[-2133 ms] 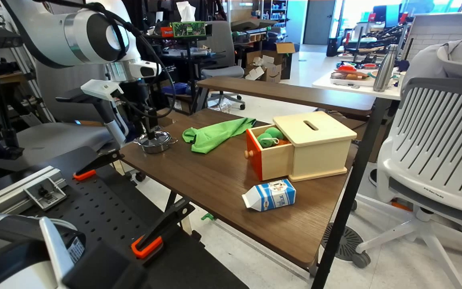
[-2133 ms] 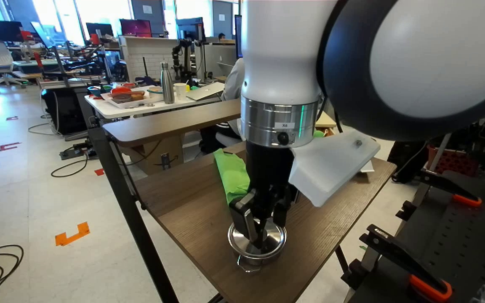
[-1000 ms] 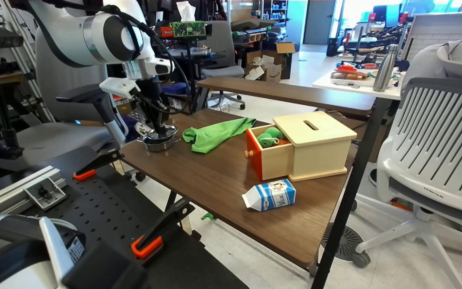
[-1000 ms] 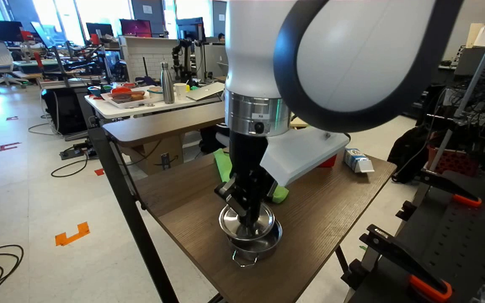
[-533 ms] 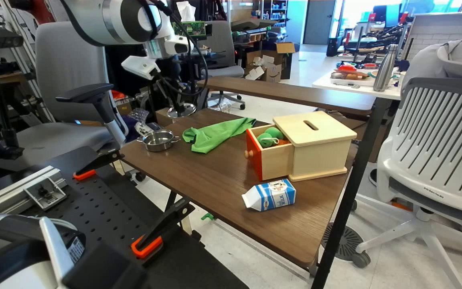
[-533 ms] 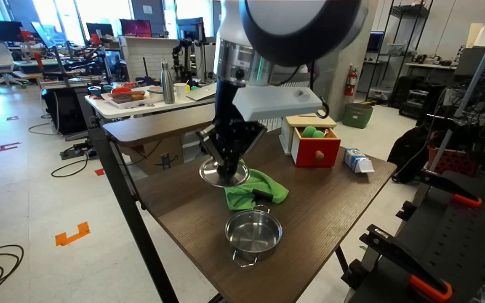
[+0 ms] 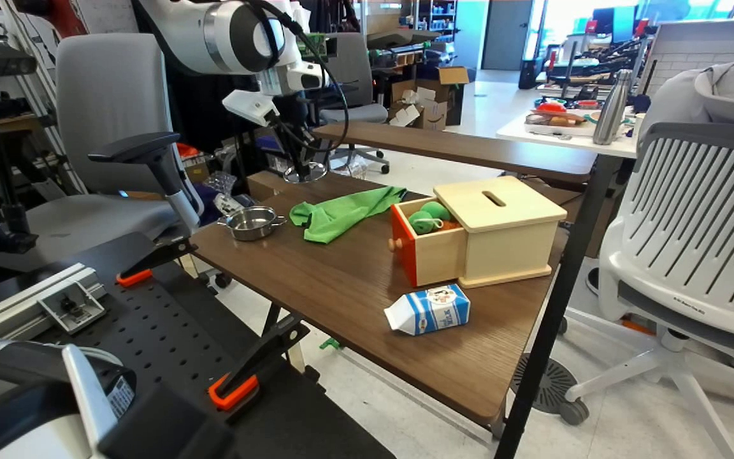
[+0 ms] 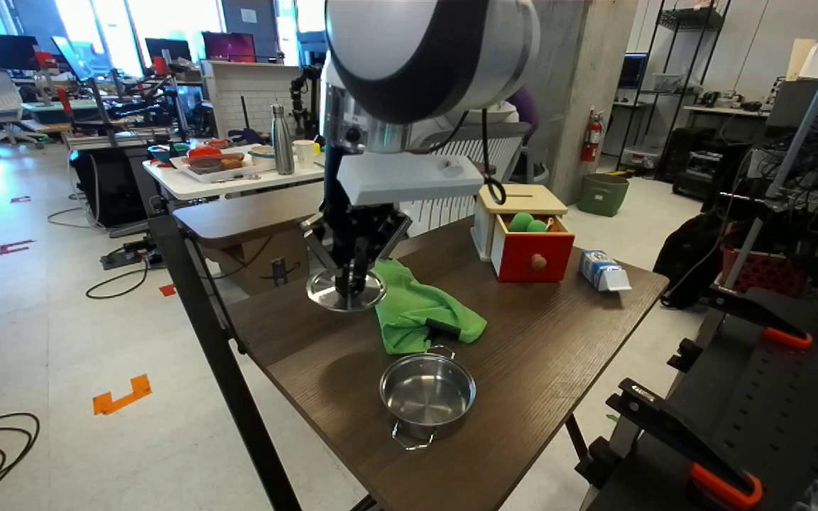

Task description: Remove the silver lid from the silver pot

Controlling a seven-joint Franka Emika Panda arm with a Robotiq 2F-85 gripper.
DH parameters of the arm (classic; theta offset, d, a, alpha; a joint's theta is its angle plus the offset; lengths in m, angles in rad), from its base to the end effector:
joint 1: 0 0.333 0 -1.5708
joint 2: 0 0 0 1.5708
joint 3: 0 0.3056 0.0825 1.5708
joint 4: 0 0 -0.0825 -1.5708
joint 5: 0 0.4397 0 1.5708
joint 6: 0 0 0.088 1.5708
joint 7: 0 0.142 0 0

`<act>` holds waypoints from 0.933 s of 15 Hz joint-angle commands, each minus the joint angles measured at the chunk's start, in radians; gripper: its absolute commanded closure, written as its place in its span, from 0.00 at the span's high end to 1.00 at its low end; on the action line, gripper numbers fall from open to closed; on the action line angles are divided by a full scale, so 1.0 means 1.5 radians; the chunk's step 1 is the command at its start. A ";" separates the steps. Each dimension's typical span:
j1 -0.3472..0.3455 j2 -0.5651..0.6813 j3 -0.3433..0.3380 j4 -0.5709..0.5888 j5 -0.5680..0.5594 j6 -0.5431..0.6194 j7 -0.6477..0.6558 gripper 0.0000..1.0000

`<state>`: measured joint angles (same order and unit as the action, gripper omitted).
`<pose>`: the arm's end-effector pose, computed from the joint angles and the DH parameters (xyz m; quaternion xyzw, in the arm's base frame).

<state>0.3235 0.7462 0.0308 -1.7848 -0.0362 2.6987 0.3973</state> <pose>0.6547 0.2428 0.0634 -0.9964 0.0107 -0.0778 0.0317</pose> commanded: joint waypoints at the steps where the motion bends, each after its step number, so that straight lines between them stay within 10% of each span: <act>1: 0.007 0.094 0.007 0.119 0.024 -0.060 -0.004 0.05; 10: -0.003 0.216 0.021 0.289 0.060 -0.158 -0.002 0.05; 11: -0.003 0.223 0.019 0.301 0.062 -0.167 0.001 0.15; 12: -0.004 0.223 0.020 0.311 0.064 -0.182 0.002 0.46; 14: -0.008 0.226 0.022 0.325 0.066 -0.200 0.001 0.53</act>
<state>0.3214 1.0498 0.0544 -1.3748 0.0324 2.4614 0.4033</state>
